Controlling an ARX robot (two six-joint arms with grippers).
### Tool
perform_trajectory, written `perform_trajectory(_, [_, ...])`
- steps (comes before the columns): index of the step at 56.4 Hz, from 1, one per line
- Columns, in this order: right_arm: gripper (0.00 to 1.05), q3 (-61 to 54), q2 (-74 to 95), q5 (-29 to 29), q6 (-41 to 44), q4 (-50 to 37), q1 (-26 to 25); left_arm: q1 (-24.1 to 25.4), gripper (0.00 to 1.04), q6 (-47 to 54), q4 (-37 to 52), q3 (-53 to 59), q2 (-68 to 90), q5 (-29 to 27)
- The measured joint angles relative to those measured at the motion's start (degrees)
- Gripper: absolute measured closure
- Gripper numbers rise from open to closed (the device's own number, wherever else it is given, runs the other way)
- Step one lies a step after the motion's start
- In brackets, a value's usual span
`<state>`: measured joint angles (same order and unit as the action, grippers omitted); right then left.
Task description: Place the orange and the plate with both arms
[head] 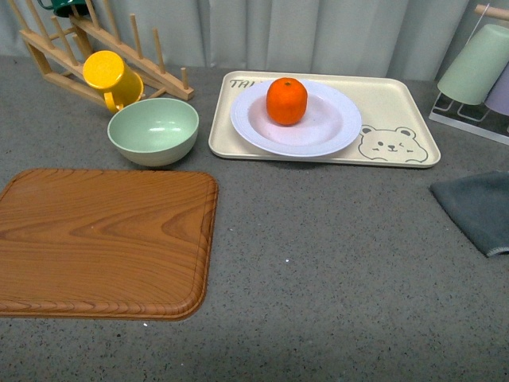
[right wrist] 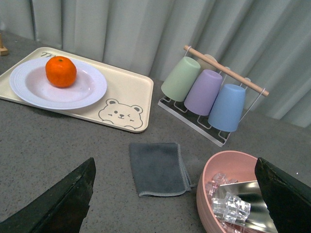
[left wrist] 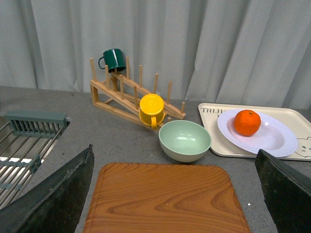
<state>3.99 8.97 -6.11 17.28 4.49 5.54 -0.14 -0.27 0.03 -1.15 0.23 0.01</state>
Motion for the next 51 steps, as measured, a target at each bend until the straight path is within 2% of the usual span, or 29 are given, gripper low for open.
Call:
perform_trajectory(8, [0.09, -0.2, -5.2, 5.5, -0.4, 0.5, -2.6, 0.0, 0.06, 0.0, 0.0, 0.0, 0.0, 0.0])
perform_trajectory(17, [0.10, -0.6, -5.8, 6.2, -1.4, 0.0, -3.4, 0.0, 0.06, 0.0, 0.0, 0.0, 0.0, 0.0])
perform_trajectory(20, [0.19, -2.5, -7.5, 6.4, -5.7, -3.2, -4.4, 0.0, 0.06, 0.0, 0.0, 0.0, 0.0, 0.0])
perform_trajectory(26, [0.38, -3.6, -8.7, 6.0, -13.0, -4.1, -5.4, 0.0, 0.06, 0.0, 0.0, 0.0, 0.0, -0.1])
perform_trajectory(47, [1.02, -3.7, -8.8, 6.1, -16.4, -4.2, -5.4, 0.0, 0.06, 0.0, 0.0, 0.0, 0.0, 0.0])
perform_trajectory(51, [1.04, -3.7, -8.8, 6.1, -16.5, -4.2, -5.4, 0.0, 0.06, 0.0, 0.0, 0.0, 0.0, 0.0])
